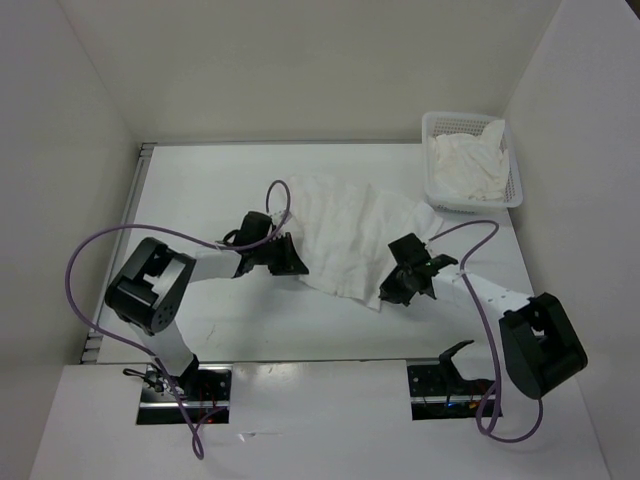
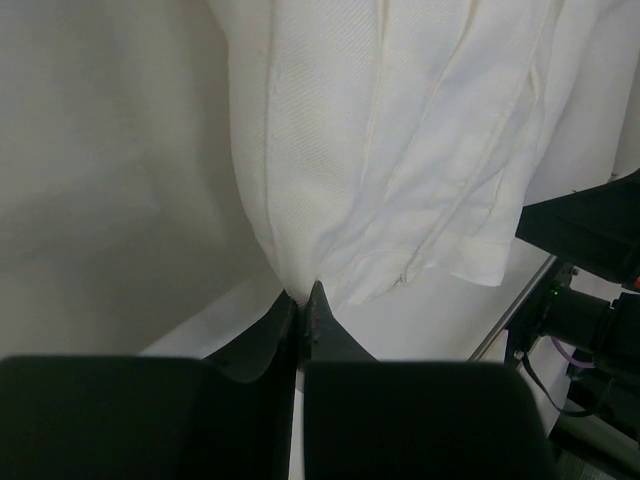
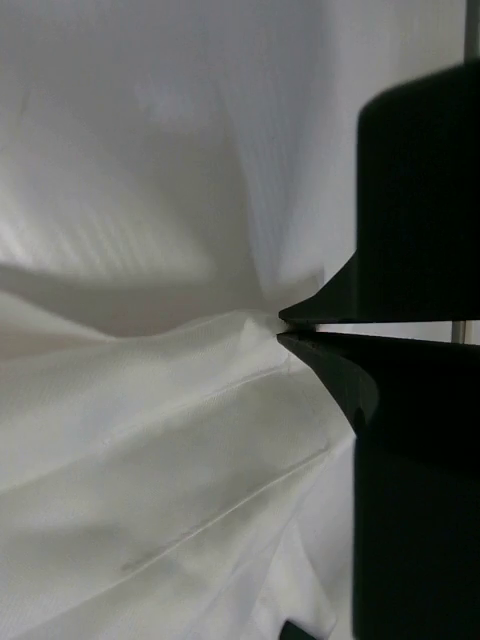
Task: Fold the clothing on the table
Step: Fold the skirt
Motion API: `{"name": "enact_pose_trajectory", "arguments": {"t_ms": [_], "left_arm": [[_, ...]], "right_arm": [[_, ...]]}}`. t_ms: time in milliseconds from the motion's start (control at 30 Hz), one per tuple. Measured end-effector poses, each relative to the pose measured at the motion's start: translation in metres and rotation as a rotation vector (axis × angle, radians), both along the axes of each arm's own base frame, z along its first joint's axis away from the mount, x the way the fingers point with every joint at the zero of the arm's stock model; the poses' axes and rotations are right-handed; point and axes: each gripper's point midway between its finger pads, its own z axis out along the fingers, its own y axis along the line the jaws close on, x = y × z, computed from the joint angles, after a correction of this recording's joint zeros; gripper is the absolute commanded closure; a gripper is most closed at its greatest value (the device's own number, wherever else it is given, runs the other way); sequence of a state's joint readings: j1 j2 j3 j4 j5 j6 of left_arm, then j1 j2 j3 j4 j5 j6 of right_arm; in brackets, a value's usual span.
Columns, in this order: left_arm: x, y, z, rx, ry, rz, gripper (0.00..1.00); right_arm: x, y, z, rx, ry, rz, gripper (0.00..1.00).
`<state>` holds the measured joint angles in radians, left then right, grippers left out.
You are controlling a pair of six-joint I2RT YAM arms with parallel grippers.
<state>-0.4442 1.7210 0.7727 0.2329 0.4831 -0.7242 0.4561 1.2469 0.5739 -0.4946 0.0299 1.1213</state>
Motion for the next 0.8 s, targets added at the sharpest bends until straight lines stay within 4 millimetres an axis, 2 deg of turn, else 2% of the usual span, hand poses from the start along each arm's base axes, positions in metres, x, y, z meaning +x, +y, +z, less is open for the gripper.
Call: {"name": "enact_pose_trajectory", "arguments": {"t_ms": [133, 200, 233, 300, 367, 400, 433, 500, 567, 600, 667, 800], "left_arm": [[0.003, 0.004, 0.004, 0.014, -0.006, 0.004, 1.0], [0.004, 0.009, 0.017, 0.02, -0.012, 0.017, 1.0], [0.007, 0.012, 0.03, 0.02, -0.028, 0.025, 1.0], [0.017, 0.017, 0.068, 0.012, -0.107, 0.042, 1.0], [0.032, 0.025, 0.124, -0.006, -0.231, 0.073, 1.0], [0.04, 0.031, 0.158, -0.025, -0.309, 0.093, 1.0], [0.047, 0.04, 0.19, -0.041, -0.386, 0.117, 1.0], [0.057, 0.063, 0.244, -0.067, -0.512, 0.169, 1.0], [0.058, 0.076, 0.276, -0.09, -0.585, 0.184, 1.0], [0.056, 0.08, 0.283, -0.095, -0.602, 0.184, 1.0], [0.052, 0.086, 0.286, -0.098, -0.597, 0.181, 1.0], [0.045, 0.096, 0.272, -0.091, -0.528, 0.158, 1.0]], "right_arm": [[0.019, 0.009, 0.011, 0.0, -0.036, 0.026, 1.0], [0.036, 0.013, 0.033, -0.007, -0.092, 0.05, 1.0], [0.051, 0.018, 0.053, -0.003, -0.149, 0.06, 1.0], [0.082, 0.026, 0.103, 0.01, -0.277, 0.079, 1.0], [0.112, 0.029, 0.167, 0.035, -0.44, 0.086, 1.0], [0.123, 0.026, 0.197, 0.045, -0.515, 0.082, 1.0], [0.131, 0.019, 0.227, 0.051, -0.589, 0.074, 1.0], [0.136, 0.01, 0.267, 0.062, -0.688, 0.071, 1.0], [0.133, 0.014, 0.288, 0.096, -0.742, 0.111, 1.0], [0.13, 0.017, 0.292, 0.105, -0.754, 0.136, 1.0], [0.126, 0.022, 0.293, 0.116, -0.756, 0.178, 1.0], [0.121, 0.03, 0.293, 0.137, -0.755, 0.241, 1.0]]}}
